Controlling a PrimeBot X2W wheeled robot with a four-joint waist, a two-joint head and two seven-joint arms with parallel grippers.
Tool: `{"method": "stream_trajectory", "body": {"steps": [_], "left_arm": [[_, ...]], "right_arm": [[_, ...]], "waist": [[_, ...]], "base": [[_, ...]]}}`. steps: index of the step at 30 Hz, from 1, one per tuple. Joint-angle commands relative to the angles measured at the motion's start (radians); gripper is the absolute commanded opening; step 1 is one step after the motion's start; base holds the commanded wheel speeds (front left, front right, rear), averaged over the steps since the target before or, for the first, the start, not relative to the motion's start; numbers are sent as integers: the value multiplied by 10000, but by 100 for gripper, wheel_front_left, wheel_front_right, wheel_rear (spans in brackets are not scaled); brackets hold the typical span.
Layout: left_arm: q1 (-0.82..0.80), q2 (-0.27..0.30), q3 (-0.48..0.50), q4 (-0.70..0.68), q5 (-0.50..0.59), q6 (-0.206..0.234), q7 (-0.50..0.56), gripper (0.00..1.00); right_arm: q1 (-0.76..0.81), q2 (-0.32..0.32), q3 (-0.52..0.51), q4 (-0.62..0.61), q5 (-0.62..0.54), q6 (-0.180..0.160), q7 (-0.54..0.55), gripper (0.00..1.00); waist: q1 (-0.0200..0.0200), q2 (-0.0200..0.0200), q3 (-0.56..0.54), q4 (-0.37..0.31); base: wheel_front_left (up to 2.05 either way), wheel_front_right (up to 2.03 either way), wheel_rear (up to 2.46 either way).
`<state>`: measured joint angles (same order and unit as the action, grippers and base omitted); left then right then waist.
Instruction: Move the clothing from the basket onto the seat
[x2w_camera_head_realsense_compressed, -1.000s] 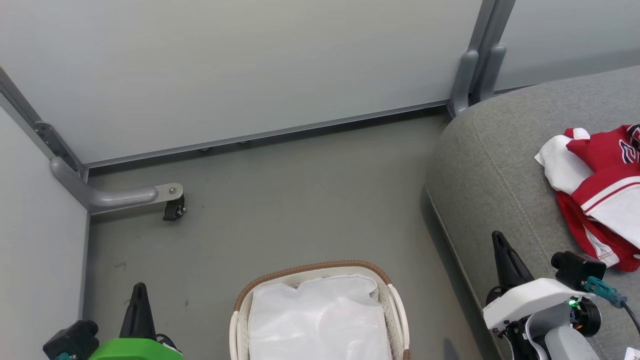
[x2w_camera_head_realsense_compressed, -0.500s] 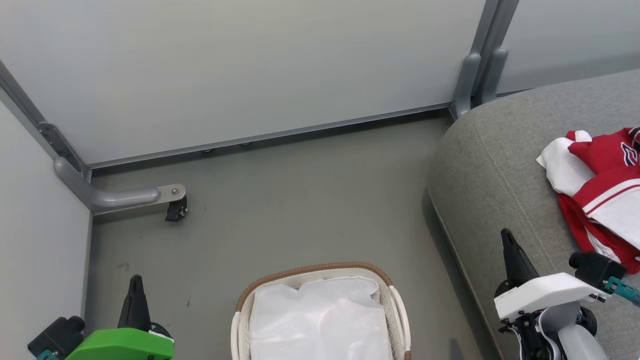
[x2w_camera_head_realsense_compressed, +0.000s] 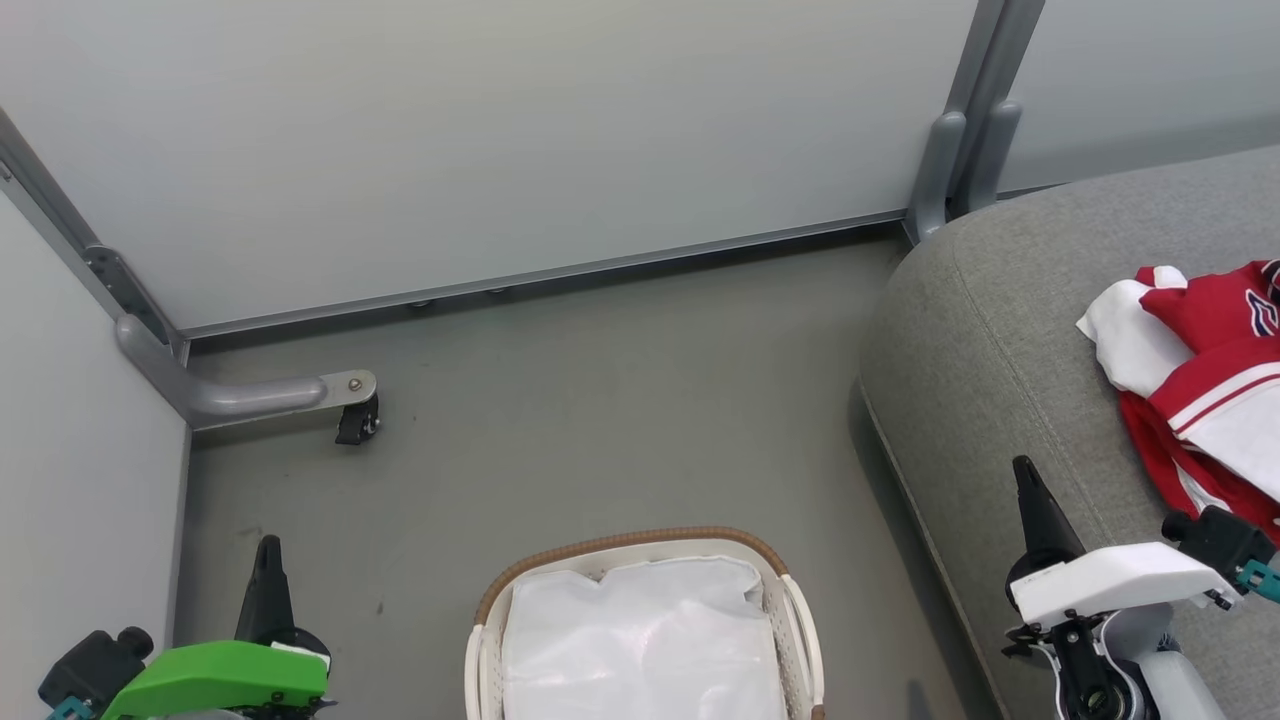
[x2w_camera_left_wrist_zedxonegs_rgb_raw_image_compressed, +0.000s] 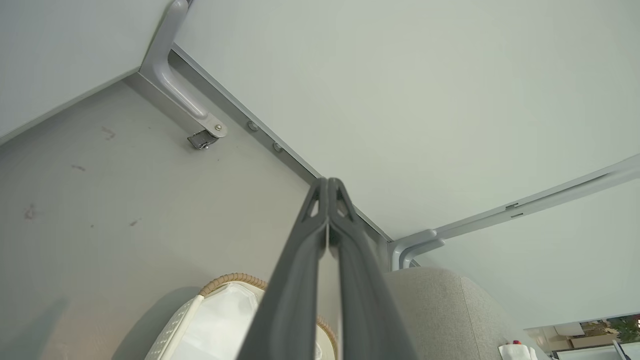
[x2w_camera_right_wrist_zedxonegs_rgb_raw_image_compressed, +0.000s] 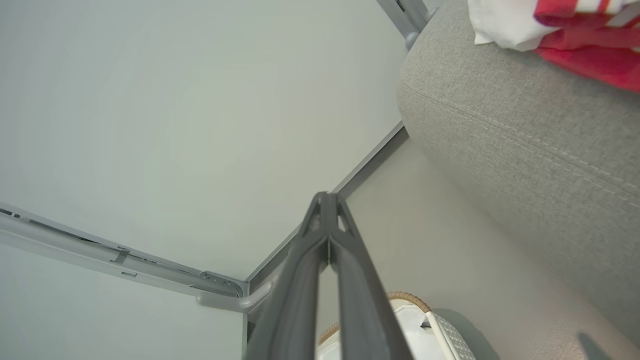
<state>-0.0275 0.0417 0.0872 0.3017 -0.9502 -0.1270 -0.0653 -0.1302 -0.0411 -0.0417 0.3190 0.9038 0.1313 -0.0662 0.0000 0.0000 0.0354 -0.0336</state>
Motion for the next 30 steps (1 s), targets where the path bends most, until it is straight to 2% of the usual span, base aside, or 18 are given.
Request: {"method": "stream_trajectory", "body": {"steps": [1, 30], "left_arm": [[-276, 68, 36, -128, -338, -23, 74, 0], [-571, 95, 158, -344, -3218, -38, 872, 0]], "right_arm": [[28, -65, -58, -162, 350, -3, 80, 0], [125, -88, -371, -447, 3429, -6, 875, 0]], "waist": [[0, 0, -7, 7], [0, 0, -126, 131]], "base": [[0, 0, 0], [0, 0, 0]]}}
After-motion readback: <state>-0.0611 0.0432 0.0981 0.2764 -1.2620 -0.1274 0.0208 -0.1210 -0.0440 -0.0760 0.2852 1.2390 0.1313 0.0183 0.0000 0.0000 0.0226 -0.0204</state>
